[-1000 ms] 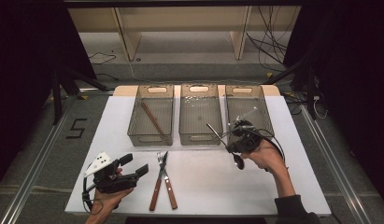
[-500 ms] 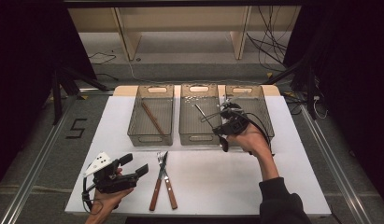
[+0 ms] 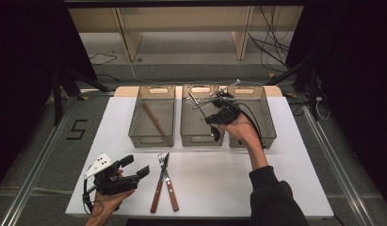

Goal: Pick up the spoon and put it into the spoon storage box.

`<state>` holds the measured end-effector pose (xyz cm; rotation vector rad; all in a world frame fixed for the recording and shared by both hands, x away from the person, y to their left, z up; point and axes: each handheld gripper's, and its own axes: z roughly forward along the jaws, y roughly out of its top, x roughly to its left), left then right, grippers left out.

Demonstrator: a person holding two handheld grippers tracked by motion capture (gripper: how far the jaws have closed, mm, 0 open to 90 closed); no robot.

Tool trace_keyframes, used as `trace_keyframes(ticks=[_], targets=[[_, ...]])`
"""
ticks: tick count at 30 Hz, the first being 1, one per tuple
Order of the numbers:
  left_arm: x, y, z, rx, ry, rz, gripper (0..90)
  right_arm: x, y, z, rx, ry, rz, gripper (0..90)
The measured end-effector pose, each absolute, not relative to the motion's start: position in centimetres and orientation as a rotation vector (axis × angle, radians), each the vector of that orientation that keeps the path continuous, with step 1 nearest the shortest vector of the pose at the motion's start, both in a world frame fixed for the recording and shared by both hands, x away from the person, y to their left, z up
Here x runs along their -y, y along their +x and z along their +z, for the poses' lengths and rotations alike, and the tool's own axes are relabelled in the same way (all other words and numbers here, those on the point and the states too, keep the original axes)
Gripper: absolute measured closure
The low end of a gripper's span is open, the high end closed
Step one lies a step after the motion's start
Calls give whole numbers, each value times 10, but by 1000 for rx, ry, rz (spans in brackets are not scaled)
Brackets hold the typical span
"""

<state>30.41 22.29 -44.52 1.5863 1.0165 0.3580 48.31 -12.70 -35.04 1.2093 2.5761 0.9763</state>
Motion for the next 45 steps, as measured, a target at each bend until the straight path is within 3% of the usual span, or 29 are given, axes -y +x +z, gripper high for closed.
trace_keyframes(ticks=[19, 39, 43, 45], targets=[[-222, 304, -445, -1014, 1584, 356, 165, 116, 521, -357, -2480, 1351, 994, 866], [-223, 304, -444, -1007, 1588, 357, 165, 110, 539, -389, -2445, 1478, 922, 863], [-223, 304, -444, -1008, 1588, 356, 165, 111, 541, -398, -2448, 1509, 901, 837], [-223, 304, -444, -1008, 1588, 356, 165, 112, 542, -400, -2460, 1528, 897, 751]])
